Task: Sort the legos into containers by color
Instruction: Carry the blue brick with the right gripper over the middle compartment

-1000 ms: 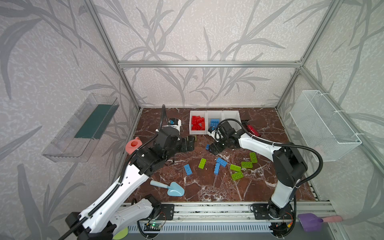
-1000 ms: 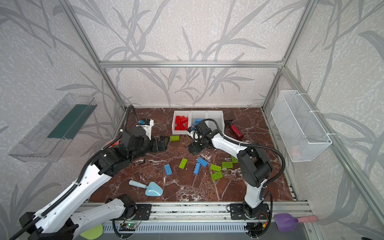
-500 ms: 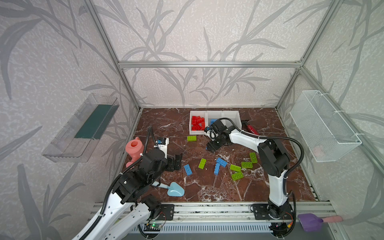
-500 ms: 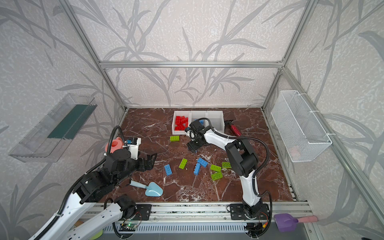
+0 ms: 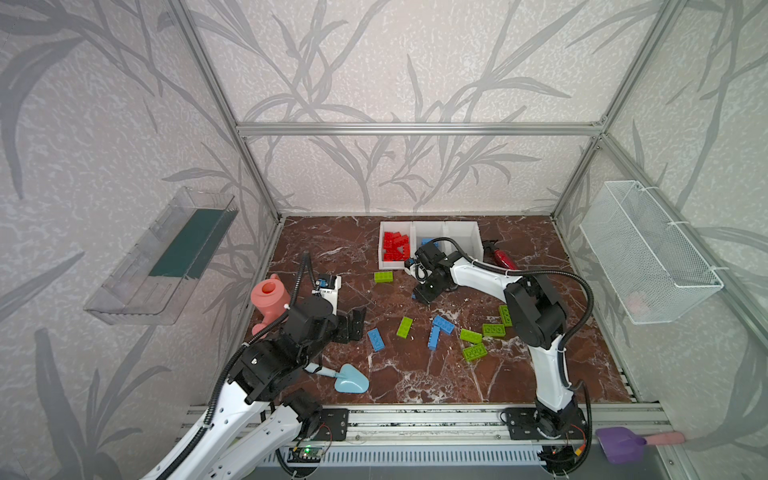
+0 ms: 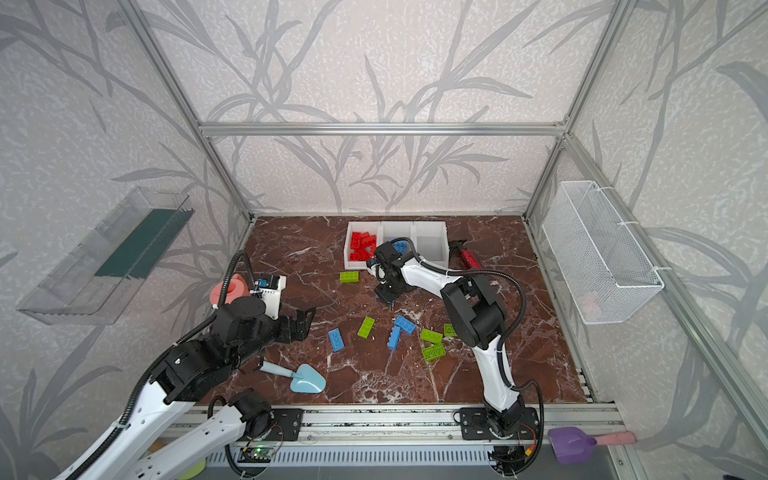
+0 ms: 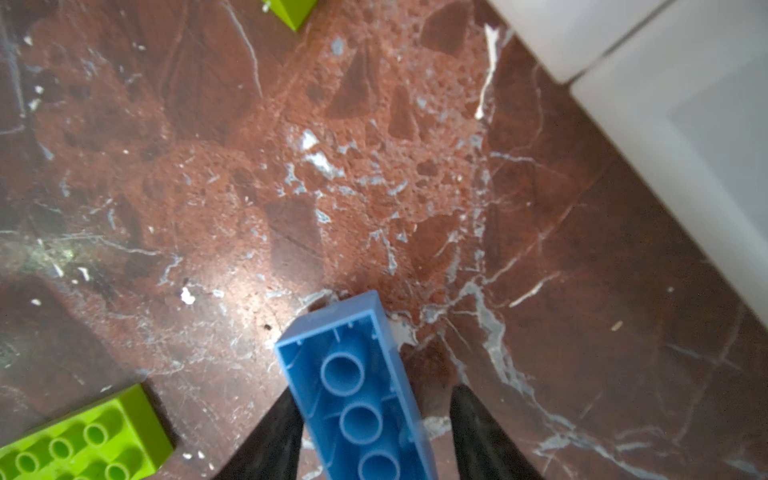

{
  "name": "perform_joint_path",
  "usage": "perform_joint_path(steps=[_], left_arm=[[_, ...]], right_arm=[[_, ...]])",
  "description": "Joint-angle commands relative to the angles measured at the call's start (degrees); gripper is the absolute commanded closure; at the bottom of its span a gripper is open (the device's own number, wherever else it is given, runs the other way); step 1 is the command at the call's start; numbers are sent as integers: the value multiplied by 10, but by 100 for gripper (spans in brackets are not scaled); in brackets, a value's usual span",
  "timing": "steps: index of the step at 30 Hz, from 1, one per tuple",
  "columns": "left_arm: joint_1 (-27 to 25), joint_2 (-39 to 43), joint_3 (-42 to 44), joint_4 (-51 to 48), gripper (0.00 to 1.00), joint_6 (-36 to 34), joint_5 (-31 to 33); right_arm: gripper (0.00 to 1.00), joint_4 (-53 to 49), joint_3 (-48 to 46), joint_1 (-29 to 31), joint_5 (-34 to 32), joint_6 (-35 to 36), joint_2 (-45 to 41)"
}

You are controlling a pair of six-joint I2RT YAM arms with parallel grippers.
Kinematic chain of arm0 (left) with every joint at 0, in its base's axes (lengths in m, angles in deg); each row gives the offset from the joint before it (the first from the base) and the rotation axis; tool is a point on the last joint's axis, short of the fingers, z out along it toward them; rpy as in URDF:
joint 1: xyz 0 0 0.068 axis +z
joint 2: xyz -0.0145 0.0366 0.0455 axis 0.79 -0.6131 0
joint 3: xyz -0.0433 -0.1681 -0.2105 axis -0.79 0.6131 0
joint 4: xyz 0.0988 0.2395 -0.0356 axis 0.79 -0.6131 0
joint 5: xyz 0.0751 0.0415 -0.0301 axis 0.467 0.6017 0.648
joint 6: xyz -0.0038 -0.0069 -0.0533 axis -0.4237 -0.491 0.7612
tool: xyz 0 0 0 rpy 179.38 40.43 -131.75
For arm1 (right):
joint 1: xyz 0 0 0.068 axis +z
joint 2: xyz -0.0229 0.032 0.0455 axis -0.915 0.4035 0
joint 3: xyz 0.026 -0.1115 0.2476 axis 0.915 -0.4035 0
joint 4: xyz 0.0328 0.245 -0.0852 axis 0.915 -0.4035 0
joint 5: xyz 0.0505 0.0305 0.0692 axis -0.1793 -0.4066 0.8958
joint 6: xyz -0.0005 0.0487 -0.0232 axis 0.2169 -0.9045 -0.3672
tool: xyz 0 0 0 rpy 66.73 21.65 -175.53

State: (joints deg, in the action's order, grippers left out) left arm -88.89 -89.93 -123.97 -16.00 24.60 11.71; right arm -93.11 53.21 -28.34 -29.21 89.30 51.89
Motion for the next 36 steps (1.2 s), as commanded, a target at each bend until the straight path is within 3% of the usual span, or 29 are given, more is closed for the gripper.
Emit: perform_joint_path(steps=[1, 12, 17, 23, 31, 36], left_arm=[[-1, 1, 2, -6, 4, -9, 4], [-1, 3, 2, -8, 4, -8, 15], [0, 5, 2, -13, 4, -3, 22], [-1, 4, 1, -15, 4, 0, 28], [-1, -6, 2, -18, 4, 1, 32], [-1, -21, 1, -18, 4, 2, 22]], right_arm=[[53, -21, 17, 6, -18, 3, 11], [71, -24, 11, 8, -17, -15, -20], [71, -40, 25, 7, -29, -37, -51], [71, -107, 108, 4, -46, -58, -56], [72, -94, 196, -20, -99, -91, -24], [72, -77, 260, -53, -92, -108, 17]])
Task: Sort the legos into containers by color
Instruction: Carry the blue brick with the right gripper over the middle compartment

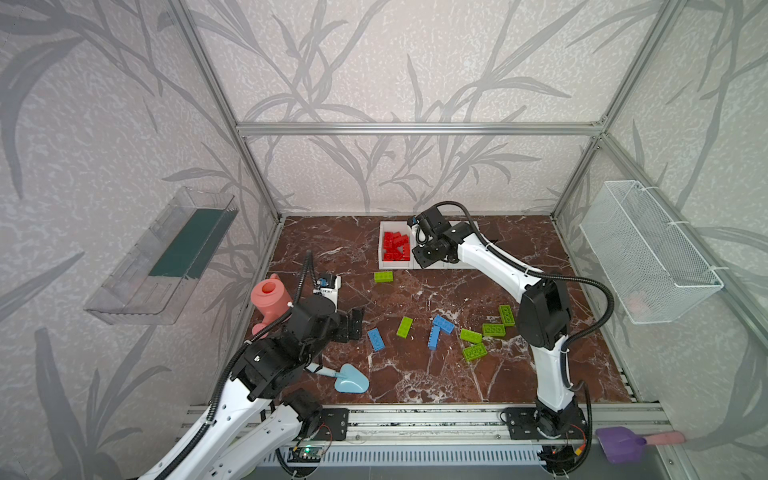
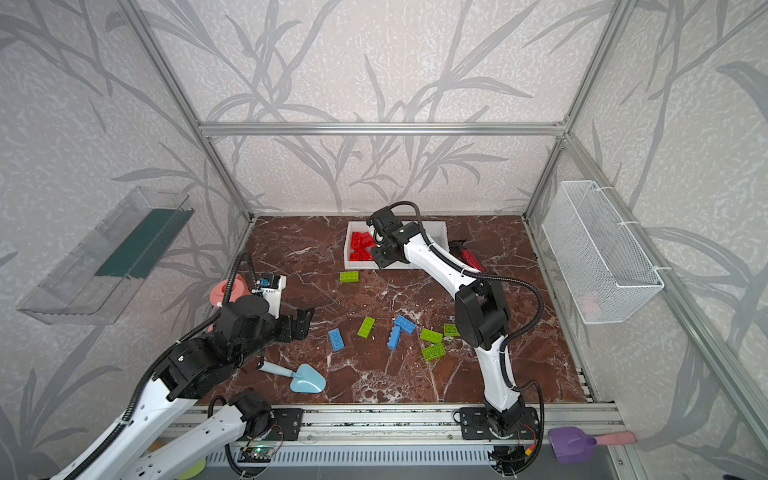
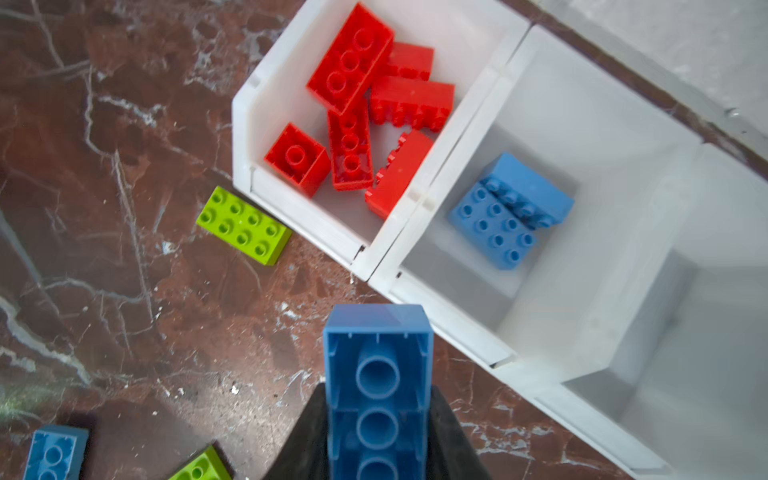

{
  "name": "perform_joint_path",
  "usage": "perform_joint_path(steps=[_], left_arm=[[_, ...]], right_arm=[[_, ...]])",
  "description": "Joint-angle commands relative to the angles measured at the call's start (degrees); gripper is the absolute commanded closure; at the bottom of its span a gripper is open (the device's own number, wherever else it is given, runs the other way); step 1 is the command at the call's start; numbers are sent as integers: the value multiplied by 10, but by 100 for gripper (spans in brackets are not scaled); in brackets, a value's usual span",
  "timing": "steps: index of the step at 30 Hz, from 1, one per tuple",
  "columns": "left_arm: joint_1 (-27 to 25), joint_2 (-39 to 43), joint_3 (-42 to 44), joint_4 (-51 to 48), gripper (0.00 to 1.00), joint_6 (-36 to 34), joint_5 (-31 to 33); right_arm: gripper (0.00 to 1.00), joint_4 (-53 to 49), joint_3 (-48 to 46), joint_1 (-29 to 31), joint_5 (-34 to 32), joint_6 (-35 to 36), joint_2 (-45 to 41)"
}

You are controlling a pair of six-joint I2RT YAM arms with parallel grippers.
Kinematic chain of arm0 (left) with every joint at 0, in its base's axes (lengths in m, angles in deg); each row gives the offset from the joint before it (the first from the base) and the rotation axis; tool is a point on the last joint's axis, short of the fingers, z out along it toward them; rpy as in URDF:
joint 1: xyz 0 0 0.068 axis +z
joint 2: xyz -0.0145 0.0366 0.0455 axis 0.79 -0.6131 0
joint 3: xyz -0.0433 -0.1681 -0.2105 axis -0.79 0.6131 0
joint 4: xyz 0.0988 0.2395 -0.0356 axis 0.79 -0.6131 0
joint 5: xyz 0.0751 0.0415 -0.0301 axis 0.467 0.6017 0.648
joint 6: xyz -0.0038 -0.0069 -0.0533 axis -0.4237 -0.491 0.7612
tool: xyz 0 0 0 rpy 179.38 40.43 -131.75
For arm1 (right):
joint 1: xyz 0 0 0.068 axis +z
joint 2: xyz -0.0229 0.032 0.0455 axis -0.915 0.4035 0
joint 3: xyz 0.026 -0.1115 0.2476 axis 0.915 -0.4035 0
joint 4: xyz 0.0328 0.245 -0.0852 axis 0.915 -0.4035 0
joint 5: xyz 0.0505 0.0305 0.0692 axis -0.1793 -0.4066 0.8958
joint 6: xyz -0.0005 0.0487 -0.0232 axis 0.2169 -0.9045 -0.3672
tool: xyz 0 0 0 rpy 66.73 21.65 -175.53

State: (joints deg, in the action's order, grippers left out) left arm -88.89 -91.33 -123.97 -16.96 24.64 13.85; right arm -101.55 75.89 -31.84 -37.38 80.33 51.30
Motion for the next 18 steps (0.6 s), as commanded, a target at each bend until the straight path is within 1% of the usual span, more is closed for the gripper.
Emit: perform_joint_path(steps=[1, 8, 11, 15, 18], left_arm=[[0, -10, 0, -8, 4, 1, 0], [0, -18, 1, -10, 4, 8, -9], [-1, -20, 0, -9, 4, 8, -10], [-1, -24, -1, -15, 4, 5, 4], [0, -25, 0, -15, 4, 5, 6]], right_arm=[[72, 7, 52, -24, -7, -22, 35], [72, 7, 151, -57, 6, -33, 115], [72, 4, 187, -64, 12, -37, 146], [72, -13, 244, -68, 13, -40, 186], [70, -20, 269, -71, 14, -44, 205]])
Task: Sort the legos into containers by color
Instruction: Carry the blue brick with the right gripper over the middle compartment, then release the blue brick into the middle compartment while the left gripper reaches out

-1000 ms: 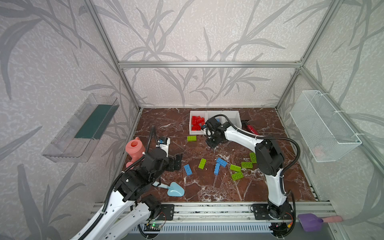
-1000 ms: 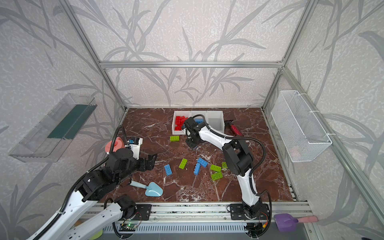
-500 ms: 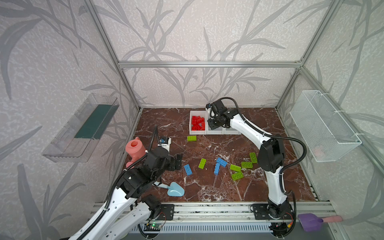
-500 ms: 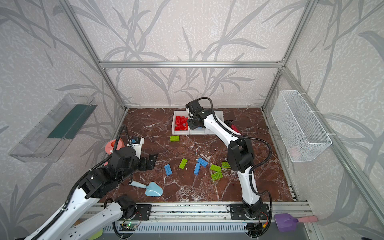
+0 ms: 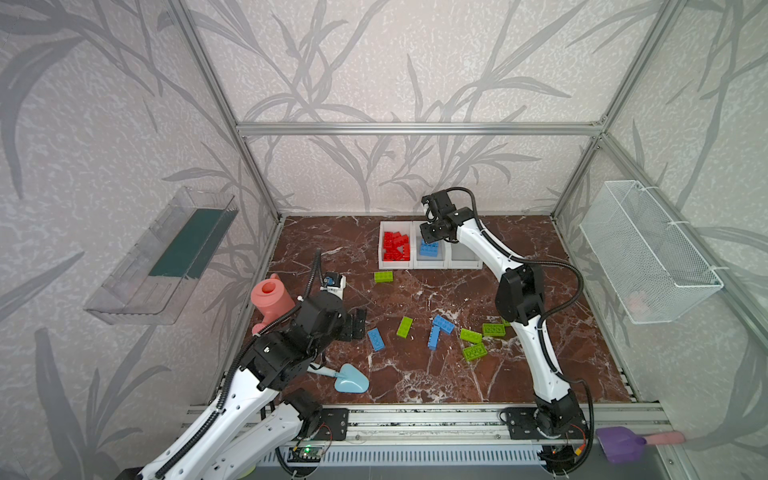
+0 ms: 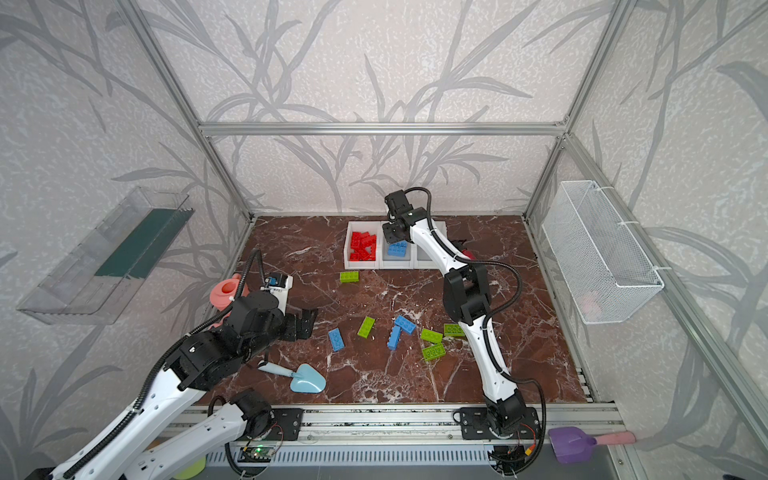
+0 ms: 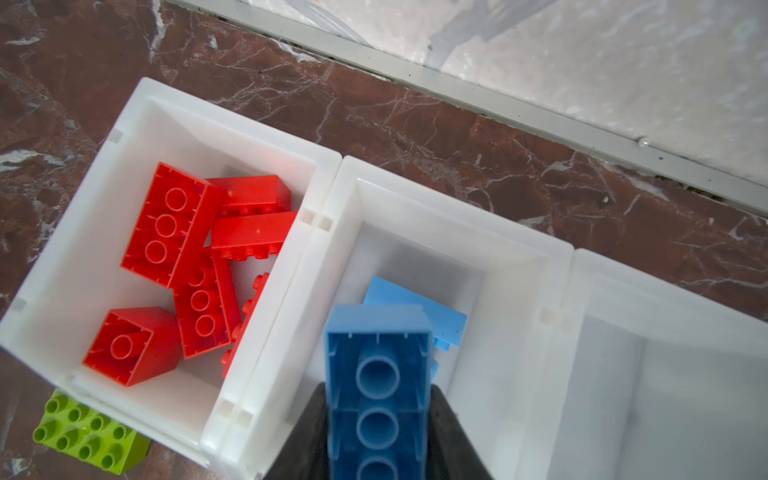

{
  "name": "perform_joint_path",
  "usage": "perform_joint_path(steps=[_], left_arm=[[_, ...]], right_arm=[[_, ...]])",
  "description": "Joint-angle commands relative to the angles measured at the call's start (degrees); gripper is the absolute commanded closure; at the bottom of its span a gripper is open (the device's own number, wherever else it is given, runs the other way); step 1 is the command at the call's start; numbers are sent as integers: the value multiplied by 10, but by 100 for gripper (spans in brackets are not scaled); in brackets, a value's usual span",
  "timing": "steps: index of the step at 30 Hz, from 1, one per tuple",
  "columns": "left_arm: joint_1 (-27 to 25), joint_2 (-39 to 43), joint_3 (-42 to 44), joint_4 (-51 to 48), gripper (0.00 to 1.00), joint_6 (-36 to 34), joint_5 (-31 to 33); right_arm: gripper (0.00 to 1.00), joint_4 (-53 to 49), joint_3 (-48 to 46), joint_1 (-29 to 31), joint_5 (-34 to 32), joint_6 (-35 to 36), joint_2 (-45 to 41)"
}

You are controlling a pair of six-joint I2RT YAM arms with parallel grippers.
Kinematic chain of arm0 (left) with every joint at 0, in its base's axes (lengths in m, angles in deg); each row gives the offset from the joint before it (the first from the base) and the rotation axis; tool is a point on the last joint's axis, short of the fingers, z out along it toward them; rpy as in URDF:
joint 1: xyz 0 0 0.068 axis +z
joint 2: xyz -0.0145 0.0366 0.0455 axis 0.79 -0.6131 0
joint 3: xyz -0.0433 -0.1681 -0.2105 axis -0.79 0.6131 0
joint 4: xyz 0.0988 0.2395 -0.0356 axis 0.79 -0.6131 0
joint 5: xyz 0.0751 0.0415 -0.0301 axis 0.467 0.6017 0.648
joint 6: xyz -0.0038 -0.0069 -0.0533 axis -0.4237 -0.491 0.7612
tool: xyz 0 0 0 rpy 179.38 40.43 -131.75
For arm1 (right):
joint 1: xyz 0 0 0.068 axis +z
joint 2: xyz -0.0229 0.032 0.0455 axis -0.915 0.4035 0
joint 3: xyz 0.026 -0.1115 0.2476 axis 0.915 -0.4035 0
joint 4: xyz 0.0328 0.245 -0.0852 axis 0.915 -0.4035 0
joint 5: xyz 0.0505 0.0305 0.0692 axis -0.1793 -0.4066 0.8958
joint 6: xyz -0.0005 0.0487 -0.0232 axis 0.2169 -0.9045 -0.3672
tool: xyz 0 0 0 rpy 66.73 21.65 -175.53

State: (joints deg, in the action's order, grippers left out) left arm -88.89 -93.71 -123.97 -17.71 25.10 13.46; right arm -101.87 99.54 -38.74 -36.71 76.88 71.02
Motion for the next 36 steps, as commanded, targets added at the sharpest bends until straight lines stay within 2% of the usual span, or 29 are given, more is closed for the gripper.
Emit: perform_joint_path(steps=[1, 10, 15, 18, 21, 24, 26, 29, 36], left_arm=[[0, -2, 0, -8, 4, 1, 11], [-1, -24, -3, -12, 4, 27, 14], [-2, -67, -20, -49, 4, 57, 46], [-1, -87, -18, -54, 4, 88, 41], [-3, -92, -2, -37, 4, 121, 33], [-5, -95, 18, -13, 5, 160, 28], [-6, -101, 33, 7, 6, 185, 20], [-9, -120, 42, 24, 7, 218, 15], [-22, -193, 64, 78, 10, 284, 10]], right_arm=[[69, -16, 36, -3, 9, -12, 11], [48, -17, 35, -10, 24, -24, 2], [42, -41, 16, -10, 38, -18, -34], [39, -36, -37, -10, 43, -19, -79], [34, 19, -153, -10, 50, -21, -162], [27, 117, -312, -10, 61, -28, -269], [21, 208, -435, -9, 69, -51, -350], [15, 291, -584, -6, 69, -86, -453], [11, 377, -813, 1, 67, -152, -609]])
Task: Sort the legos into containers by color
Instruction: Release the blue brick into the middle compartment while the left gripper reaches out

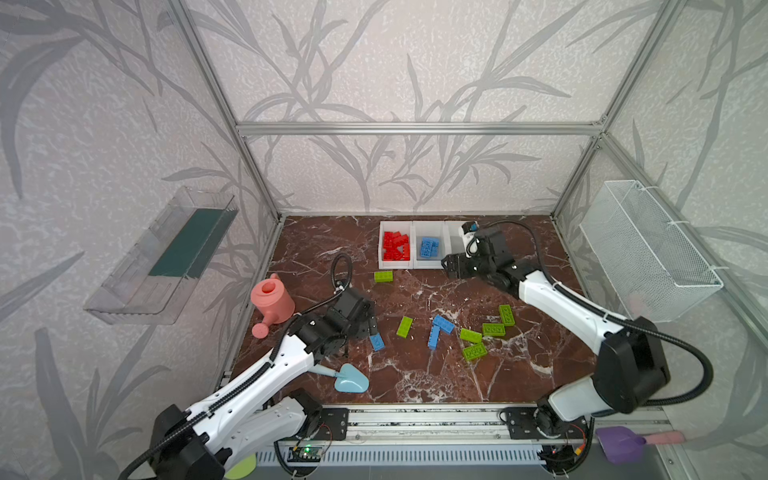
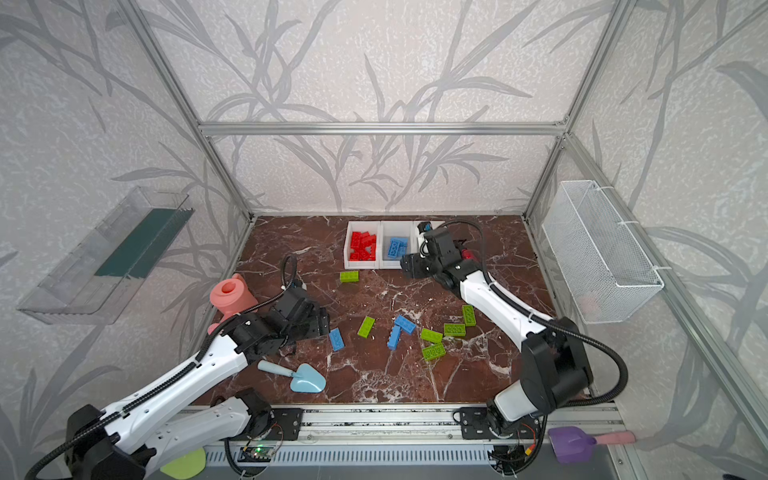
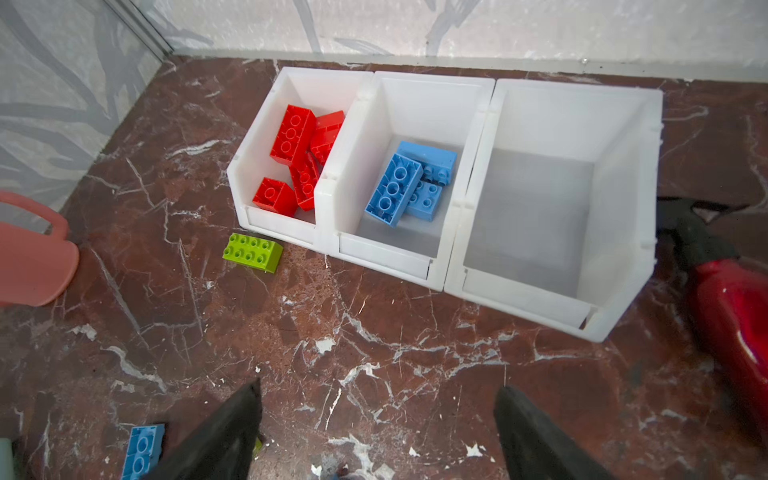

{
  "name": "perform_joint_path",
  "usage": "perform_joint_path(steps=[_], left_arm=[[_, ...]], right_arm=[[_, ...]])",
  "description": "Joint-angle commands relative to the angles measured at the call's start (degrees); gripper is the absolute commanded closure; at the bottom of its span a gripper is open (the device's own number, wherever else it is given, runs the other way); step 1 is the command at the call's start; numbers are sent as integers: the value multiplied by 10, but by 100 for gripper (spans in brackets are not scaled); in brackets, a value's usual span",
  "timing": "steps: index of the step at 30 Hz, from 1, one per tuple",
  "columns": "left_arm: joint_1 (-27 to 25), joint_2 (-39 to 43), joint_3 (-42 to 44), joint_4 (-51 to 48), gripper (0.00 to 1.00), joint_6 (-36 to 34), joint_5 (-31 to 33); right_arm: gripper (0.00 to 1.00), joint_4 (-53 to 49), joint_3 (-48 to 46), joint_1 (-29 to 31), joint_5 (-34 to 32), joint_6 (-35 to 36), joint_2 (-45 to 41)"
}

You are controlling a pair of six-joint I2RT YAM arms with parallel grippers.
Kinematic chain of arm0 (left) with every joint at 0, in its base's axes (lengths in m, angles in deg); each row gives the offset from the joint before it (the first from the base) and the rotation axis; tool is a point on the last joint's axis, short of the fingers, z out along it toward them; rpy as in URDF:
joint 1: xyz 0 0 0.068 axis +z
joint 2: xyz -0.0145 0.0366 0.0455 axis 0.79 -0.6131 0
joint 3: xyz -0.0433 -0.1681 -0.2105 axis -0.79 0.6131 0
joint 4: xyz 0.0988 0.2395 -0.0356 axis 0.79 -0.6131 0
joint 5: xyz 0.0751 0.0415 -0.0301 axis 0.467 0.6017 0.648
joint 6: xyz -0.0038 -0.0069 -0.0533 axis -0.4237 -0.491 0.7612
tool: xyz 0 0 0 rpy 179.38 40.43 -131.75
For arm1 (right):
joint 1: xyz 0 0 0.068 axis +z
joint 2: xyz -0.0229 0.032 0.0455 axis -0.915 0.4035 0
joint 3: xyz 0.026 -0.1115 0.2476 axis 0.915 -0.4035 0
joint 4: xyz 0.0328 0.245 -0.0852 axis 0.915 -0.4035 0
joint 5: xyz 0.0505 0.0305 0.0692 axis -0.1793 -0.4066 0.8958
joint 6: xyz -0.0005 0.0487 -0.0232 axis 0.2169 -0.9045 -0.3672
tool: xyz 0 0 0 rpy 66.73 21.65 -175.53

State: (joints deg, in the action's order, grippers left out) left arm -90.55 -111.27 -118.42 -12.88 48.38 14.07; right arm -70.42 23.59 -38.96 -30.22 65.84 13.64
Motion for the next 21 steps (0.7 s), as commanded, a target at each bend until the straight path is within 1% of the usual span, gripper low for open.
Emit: perform_joint_path(steps=[1, 4, 7, 11, 14, 17, 21], left_arm=[[-9, -29, 11, 38, 10, 61, 5], [-19, -62, 15, 60, 13, 96, 17], [-31, -101, 14, 75, 16, 129, 30], [-39, -163, 4, 87, 18, 160, 31], [-40, -214, -15, 76, 20, 171, 30], [-42, -253, -22, 67, 22, 192, 34], [-49, -281, -6, 97, 26, 211, 29]], right_arm=[[11, 76, -84, 4, 1, -51, -57], [10, 100, -155, 5, -12, -73, -113], [10, 96, -202, 6, -40, -85, -156], [10, 111, -259, 6, -70, -103, -194], [10, 141, -294, 6, -93, -113, -201], [10, 148, -306, 6, -114, -101, -188], [10, 160, -310, 6, -116, -103, -168]])
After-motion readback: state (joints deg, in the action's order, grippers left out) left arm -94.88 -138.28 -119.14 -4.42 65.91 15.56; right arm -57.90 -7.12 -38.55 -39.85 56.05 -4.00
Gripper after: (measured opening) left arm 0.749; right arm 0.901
